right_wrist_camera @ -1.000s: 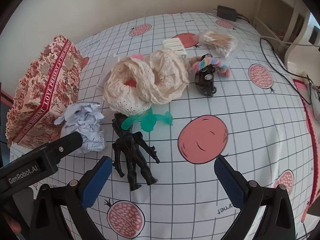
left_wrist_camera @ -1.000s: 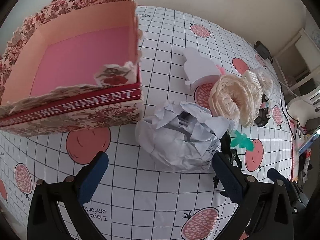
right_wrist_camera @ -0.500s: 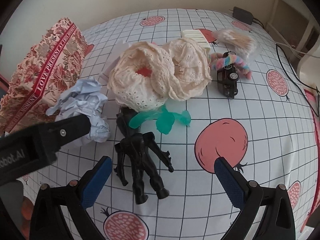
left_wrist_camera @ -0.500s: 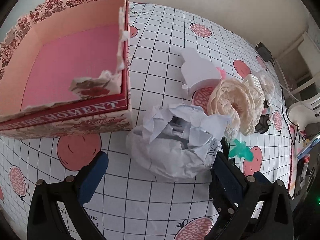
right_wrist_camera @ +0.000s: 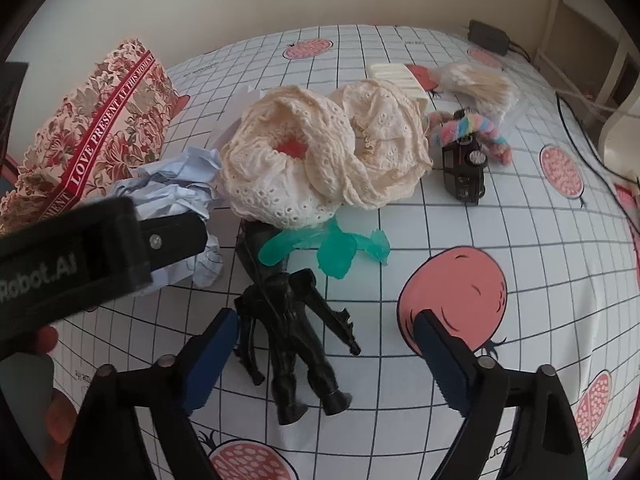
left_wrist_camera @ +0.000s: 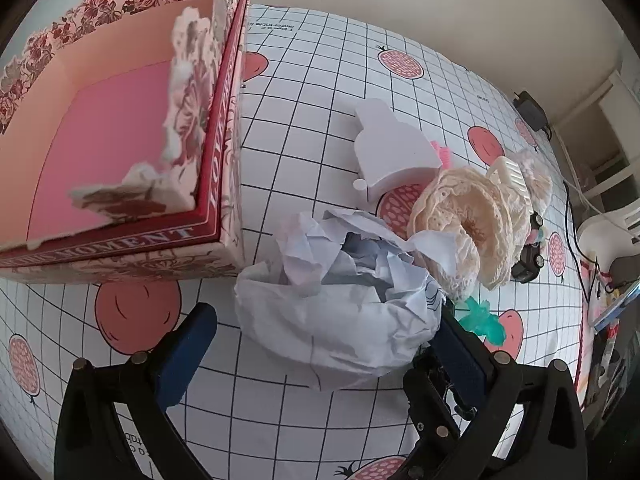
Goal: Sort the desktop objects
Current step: 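Grasp the crumpled paper ball with left tool while right grasps the black action figure, then lift paper ball with left tool while right carries the figure toward the pink box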
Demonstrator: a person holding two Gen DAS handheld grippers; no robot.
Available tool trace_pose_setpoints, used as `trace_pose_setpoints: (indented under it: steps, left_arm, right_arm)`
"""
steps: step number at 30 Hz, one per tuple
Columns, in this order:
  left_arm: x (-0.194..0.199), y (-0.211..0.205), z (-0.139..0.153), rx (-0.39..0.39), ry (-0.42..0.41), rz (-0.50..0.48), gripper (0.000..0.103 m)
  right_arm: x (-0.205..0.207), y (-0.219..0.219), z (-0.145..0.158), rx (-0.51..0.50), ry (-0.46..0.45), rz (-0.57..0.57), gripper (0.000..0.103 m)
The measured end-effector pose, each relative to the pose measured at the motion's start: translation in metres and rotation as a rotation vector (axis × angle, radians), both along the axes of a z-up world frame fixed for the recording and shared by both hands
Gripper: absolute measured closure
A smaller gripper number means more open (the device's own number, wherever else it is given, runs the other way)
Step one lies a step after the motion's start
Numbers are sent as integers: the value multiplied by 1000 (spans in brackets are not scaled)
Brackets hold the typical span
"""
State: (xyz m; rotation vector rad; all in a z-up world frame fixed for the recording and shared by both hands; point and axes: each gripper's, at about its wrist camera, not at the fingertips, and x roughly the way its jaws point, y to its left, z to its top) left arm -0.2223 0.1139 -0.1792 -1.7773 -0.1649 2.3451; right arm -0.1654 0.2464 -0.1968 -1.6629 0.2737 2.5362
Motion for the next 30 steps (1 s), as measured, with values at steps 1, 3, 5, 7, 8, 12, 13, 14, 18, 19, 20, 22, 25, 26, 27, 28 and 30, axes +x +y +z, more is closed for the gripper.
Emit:
trace_pose_setpoints:
  steps: [1, 3, 5, 7, 8, 12, 13, 14, 18, 19, 20, 22, 25, 26, 27, 28, 30]
  left_arm:
    - [-3, 1, -2, 2, 0, 2, 0]
    - [-3, 3, -3, 4, 0, 5, 0]
    - [-2, 0, -1, 1, 7, 10, 0]
    - [-3, -2, -2, 2, 11, 11, 0]
    - [-4, -2, -3, 1, 13, 13, 0]
    - [-4, -5, 0, 17, 26, 11, 10]
    - [-5, -3, 0, 18, 27, 9, 12]
    - [-5, -2, 1, 15, 28, 6, 13]
    - [-5, -2, 5, -3, 27, 0, 15]
    - [-4, -3, 6, -15, 28, -1, 16]
    - [-5, -2, 7, -25, 28, -3, 16]
    - [-6, 0, 6, -36, 26, -3, 17]
    - [-5, 4, 7, -60, 32, -4, 17]
    - [-5, 6, 7, -64, 33, -8, 17]
    - [-5, 9, 7, -61, 32, -15, 18]
    - [-5, 11, 8, -58, 30, -22, 18]
    - [-4, 16, 10, -78, 31, -37, 18]
  right_arm:
    - [0, -1, 0, 6, 3, 6, 22]
    - [-1, -4, 1, 16, 10, 18, 28]
    - [-2, -6, 1, 24, 15, 29, 33]
    - [-3, -8, 2, 30, 19, 36, 40]
    - [-3, -8, 2, 32, 21, 37, 42]
    - [-4, -8, 3, 27, 29, 35, 46]
    - [-5, -8, 3, 27, 31, 34, 48]
    - [-5, -7, 3, 23, 31, 33, 48]
    - [2, -3, 6, -1, 36, 23, 50]
    - [5, -2, 7, -9, 38, 21, 50]
    - [5, -1, 8, -15, 41, 21, 51]
    - [8, 1, 10, -27, 50, 20, 57]
    - [9, 6, 13, -50, 57, 12, 59]
    - [9, 7, 12, -59, 56, 9, 59]
    - [10, 9, 13, -64, 57, 6, 59]
    - [9, 10, 13, -59, 57, 6, 60]
    - [11, 10, 15, -64, 64, 10, 68]
